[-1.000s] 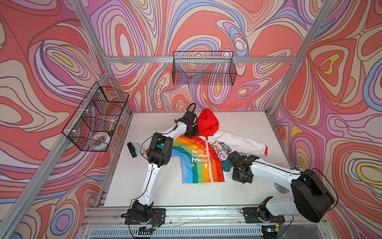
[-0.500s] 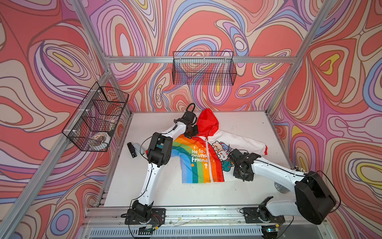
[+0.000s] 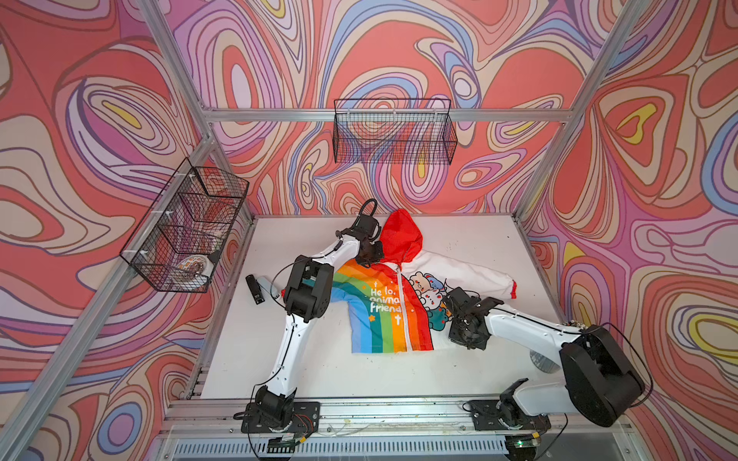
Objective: Unzip the jacket
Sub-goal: Flatten out the jacket at the center of the board.
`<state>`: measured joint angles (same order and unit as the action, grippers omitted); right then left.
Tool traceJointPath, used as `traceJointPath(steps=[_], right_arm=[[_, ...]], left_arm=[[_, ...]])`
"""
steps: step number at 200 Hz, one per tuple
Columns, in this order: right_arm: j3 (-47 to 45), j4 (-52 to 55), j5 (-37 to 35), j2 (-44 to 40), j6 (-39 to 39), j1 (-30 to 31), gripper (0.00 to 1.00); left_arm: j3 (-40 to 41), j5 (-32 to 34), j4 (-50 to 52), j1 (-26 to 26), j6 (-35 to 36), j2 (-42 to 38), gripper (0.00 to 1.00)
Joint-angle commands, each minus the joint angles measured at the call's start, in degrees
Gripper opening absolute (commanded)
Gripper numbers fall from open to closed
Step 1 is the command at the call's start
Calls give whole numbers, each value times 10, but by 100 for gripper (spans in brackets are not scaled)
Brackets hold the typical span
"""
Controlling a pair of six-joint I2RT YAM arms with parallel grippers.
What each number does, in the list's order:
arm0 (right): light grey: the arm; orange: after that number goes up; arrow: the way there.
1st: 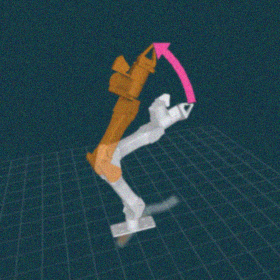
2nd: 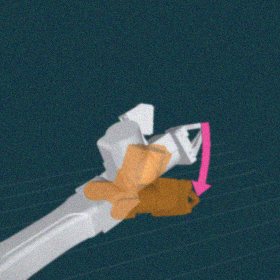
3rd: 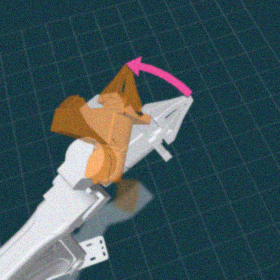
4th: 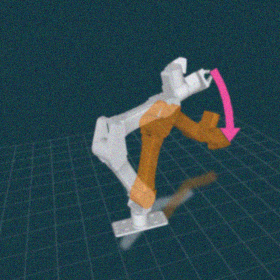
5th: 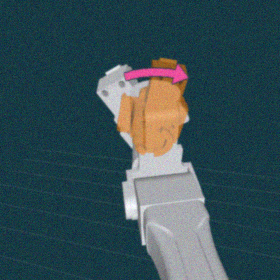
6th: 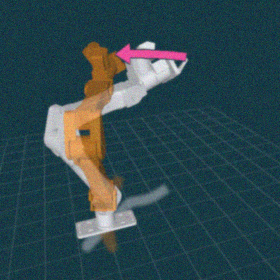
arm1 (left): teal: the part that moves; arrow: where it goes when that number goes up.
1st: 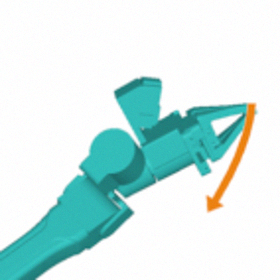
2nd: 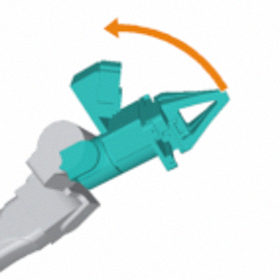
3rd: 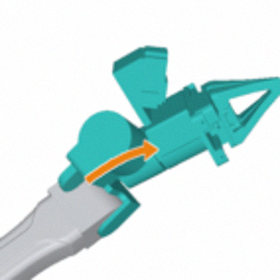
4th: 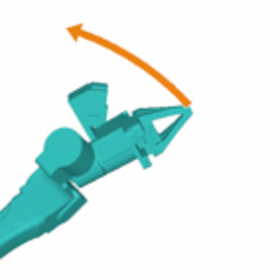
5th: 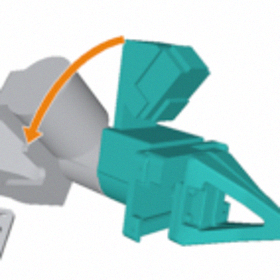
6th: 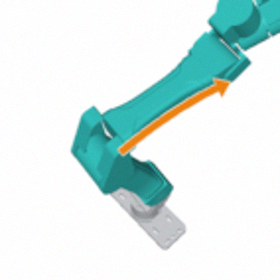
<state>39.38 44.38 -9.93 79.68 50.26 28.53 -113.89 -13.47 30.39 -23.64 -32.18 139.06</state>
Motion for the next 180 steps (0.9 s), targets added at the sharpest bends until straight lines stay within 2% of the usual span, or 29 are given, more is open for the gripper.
traceJointPath(steps=[1, 11, 51, 78, 131, 164, 171, 180], right_arm=[[-11, 16, -8, -17, 7, -5, 5], [-14, 18, -5, -24, 11, -5, 0], [-6, 59, -8, -38, 16, -6, 0], [5, 91, 7, -18, 2, -5, 0], [3, 108, 43, 9, -16, -4, 0], [7, 110, 40, 14, -16, -4, 0], [10, 114, 38, 13, -16, -3, 5], [15, 119, 32, 9, -16, -3, 16]], left_arm=[[21, 37, 56, 1, -2, 35, 11], [20, 40, 59, 1, -1, 35, 11], [11, 52, 72, 6, 0, 41, 11], [5, 60, 82, 7, 2, 46, 11], [0, 68, 91, 11, 4, 49, 10], [-5, 58, 89, 13, 5, 51, 10], [-5, 49, 87, 12, 4, 51, 11], [-7, 30, 83, 13, 6, 49, 12]])
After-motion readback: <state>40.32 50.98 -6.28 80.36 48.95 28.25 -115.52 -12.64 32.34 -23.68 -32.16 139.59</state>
